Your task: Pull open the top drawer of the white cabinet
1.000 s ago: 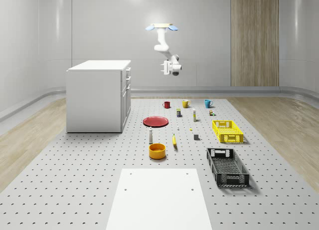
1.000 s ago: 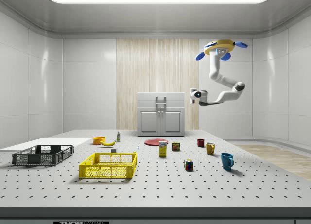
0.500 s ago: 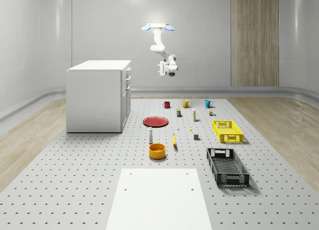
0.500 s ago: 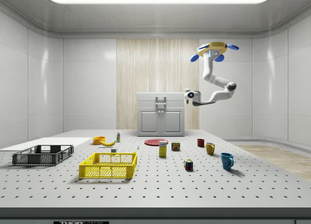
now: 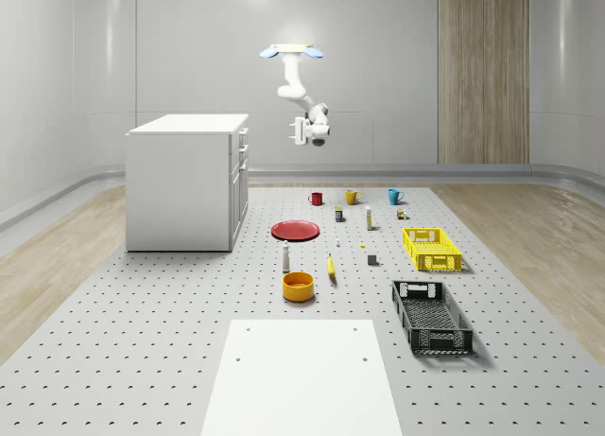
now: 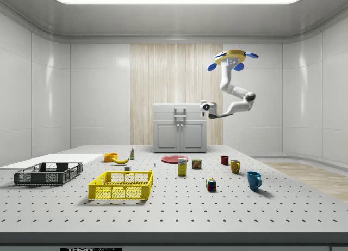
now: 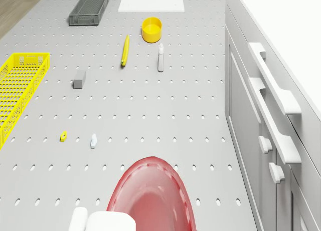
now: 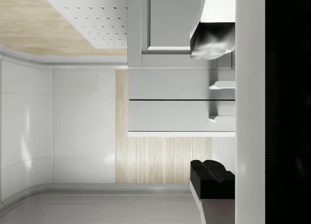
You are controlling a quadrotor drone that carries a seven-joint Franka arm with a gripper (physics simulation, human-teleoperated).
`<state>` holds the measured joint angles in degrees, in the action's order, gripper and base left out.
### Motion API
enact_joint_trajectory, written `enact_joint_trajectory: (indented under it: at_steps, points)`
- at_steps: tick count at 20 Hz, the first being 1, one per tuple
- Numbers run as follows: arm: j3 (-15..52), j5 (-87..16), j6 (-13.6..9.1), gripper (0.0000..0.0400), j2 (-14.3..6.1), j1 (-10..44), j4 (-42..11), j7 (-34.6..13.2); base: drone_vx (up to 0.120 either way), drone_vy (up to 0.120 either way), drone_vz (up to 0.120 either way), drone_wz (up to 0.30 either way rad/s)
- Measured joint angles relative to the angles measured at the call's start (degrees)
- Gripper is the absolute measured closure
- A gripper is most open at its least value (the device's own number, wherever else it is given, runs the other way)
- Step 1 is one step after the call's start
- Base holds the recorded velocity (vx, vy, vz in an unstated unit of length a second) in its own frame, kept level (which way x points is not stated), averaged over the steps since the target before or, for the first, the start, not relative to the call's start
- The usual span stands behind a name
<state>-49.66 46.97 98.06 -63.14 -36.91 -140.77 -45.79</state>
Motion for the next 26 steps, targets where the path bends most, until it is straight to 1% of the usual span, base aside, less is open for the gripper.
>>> enact_joint_trajectory:
  at_steps: [5, 8, 11, 14, 20, 23, 26]
  points:
    - [-0.18, -0.54, 0.56, 0.0095, -0.66, -0.59, -0.09, -0.45, 0.12, -0.12, 0.0, 0.0]
    - [-0.28, -0.84, 0.88, 0.0095, -1.03, -0.92, -0.13, -0.7, 0.12, -0.12, 0.093, 0.0]
    - [-0.37, -1.13, 1.17, 0.0095, -1.38, -1.24, -0.18, -0.94, 0.12, -0.12, 0.0, 0.0]
    - [-0.46, -1.4, 1.45, 0.0095, -1.72, -1.53, -0.22, -1.17, 0.12, -0.12, 0.067, 0.0]
    - [-0.62, -1.92, 1.97, 0.0095, -2.34, -2.08, -0.3, -1.6, 0.12, -0.12, 0.0, 0.0]
    - [-0.69, -2.16, 2.21, 0.0095, -2.63, -2.33, -0.34, -1.81, 0.12, -0.12, 0.093, 0.0]
    - [-0.75, -2.39, 2.43, 0.0095, -2.9, -2.56, -0.37, -2.0, 0.12, -0.12, 0.013, 0.0]
